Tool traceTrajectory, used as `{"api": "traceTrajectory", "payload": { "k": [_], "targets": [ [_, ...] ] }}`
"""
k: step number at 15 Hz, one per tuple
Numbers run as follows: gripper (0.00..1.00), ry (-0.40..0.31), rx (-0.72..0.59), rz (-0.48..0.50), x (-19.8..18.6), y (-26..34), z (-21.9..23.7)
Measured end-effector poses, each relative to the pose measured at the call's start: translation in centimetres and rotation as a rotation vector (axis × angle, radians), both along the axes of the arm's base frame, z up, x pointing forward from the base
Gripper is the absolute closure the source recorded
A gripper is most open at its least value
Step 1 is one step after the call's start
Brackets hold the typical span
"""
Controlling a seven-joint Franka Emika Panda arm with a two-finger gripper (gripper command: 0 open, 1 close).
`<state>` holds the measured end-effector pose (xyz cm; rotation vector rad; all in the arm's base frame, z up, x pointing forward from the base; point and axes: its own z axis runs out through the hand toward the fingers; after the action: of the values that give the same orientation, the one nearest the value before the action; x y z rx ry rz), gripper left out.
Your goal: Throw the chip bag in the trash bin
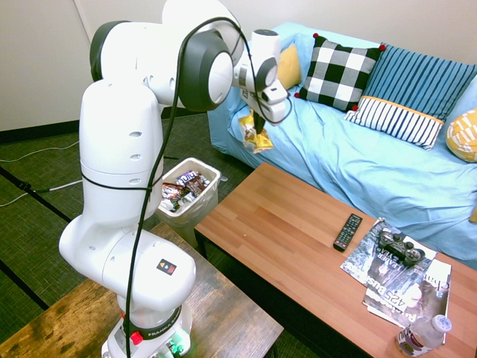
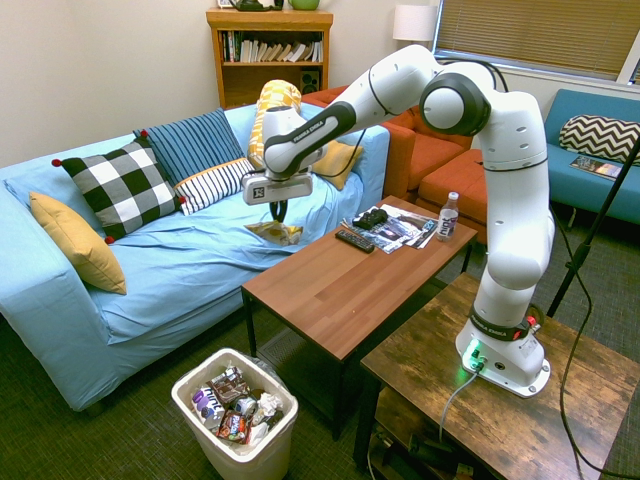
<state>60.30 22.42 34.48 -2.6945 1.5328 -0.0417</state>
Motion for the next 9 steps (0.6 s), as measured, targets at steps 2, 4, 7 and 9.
{"api": "traceTrajectory", "payload": {
  "k": [2,4,7,9],
  "targets": [
    [1.00,0.013,-0.041,0.051,-0.8,6.6,-1.0],
    [1.00,0.034,-0.072,0.101,-1.1,12.3,-3.1],
    [1.00,0.076,-0.130,0.190,-3.2,20.7,-7.8],
    [0.00,0.103,-0.159,0.239,-5.2,25.1,-10.7]
  ]
}}
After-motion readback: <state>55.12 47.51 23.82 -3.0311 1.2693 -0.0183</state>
